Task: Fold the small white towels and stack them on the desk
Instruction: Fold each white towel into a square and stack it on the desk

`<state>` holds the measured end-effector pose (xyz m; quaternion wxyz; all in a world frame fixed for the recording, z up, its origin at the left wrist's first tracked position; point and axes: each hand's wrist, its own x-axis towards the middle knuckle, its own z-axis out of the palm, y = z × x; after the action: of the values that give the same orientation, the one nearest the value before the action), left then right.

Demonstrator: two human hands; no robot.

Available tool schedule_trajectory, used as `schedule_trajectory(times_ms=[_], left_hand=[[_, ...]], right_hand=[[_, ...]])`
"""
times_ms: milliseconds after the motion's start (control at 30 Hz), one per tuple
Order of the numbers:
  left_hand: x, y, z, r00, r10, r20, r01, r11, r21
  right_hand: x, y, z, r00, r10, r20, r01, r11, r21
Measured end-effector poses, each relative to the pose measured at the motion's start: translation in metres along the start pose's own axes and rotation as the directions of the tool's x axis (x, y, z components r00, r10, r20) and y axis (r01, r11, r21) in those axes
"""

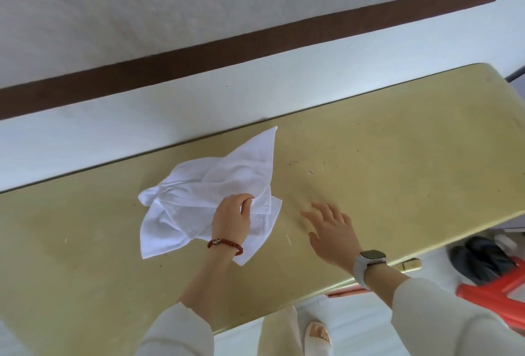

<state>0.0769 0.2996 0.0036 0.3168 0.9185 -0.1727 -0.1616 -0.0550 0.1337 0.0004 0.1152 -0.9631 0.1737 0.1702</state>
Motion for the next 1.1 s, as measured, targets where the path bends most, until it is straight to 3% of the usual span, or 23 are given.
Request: schedule_trajectory(times_ms=[100,200,333,500,667,733,833,933,1000,1100], left_hand=[[0.002,0.016,-0.021,0.991,0.116,-0.066,-0.123,0.987,-0.102],[0.003,0.043,-0.045,0.985,0.084,-0.148,-0.130,0.932,-0.338],[0.003,0.077,-0.077,0.984,0.034,-0.177,-0.131,0.809,-0.573],[0.001,0.103,-0.098,0.987,0.069,-0.148,-0.146,0.774,-0.617],[-0.004,0.127,-0.084,0.988,0.149,-0.049,-0.154,0.854,-0.496],[-0.002,0.144,-0.078,0.986,0.137,-0.091,-0.164,0.850,-0.501],[0.002,0.177,-0.078,0.987,0.133,-0.088,-0.158,0.753,-0.639],[0.005,0.220,-0.081,0.952,0.307,0.018,-0.196,0.653,-0.732],[0.005,0.249,-0.076,0.910,0.405,0.093,-0.221,0.660,-0.718],[0.004,0.286,-0.059,0.876,0.481,0.033,-0.366,0.708,-0.604]], right_hand=[[0.018,-0.014,-0.027,1.000,0.000,0.012,-0.003,0.976,0.219],[0.033,-0.038,-0.066,0.977,-0.085,-0.194,0.172,0.854,0.491],[0.044,-0.063,-0.112,0.907,-0.194,-0.373,0.379,0.763,0.524],[0.033,-0.059,-0.158,0.921,-0.109,-0.375,0.347,0.669,0.658],[0.013,-0.032,-0.203,0.908,-0.032,-0.418,0.351,0.603,0.716],[0.003,-0.017,-0.218,0.896,-0.004,-0.444,0.355,0.605,0.713],[-0.014,0.012,-0.237,0.876,0.076,-0.476,0.325,0.637,0.699],[-0.033,0.041,-0.253,0.870,0.104,-0.482,0.283,0.695,0.661],[-0.043,0.056,-0.262,0.871,0.122,-0.476,0.255,0.716,0.649],[-0.059,0.081,-0.271,0.856,0.177,-0.486,0.216,0.732,0.646]])
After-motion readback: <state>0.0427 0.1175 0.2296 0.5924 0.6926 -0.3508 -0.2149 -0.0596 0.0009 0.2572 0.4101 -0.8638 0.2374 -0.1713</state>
